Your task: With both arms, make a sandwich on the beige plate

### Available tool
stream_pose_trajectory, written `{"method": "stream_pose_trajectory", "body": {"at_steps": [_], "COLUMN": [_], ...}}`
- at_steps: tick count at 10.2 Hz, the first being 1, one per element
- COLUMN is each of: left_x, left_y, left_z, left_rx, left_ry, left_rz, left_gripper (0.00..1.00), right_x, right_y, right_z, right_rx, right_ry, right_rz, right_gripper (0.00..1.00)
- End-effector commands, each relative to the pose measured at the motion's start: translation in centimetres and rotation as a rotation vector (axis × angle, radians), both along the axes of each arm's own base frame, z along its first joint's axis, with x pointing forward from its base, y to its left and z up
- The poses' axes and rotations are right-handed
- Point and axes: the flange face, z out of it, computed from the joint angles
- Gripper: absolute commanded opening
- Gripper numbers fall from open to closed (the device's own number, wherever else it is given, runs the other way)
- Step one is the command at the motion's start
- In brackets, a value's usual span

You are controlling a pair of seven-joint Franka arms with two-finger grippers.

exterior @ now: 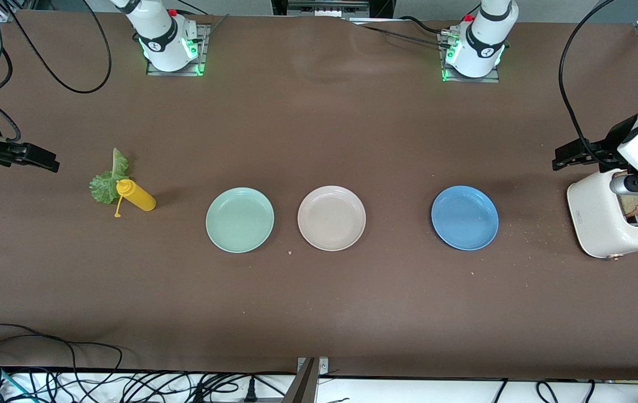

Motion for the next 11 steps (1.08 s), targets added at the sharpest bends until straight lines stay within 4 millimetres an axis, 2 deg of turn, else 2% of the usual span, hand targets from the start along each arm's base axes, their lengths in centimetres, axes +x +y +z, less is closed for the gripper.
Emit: {"method": "stream_pose_trajectory", "body": {"at_steps": [1, 11], "left_x": [-0.29, -0.29], "left_y": [0.11, 0.20], "left_z": [0.69, 0.62], "left_rx": [-0.011, -0.011], "left_ry": [0.002, 0.004], "left_rz": [-0.017, -0.016], "left_gripper": [1.00, 1.00], "right_x": [0.16, 0.15], "right_y": [-0.09, -0.24], "right_z": [0.35, 0.35], "right_rx": [-0.002, 0.001], "right_ry": [-0.004, -0.003], "right_rz": [-0.010, -0.002], "right_gripper": [1.00, 1.00]}}
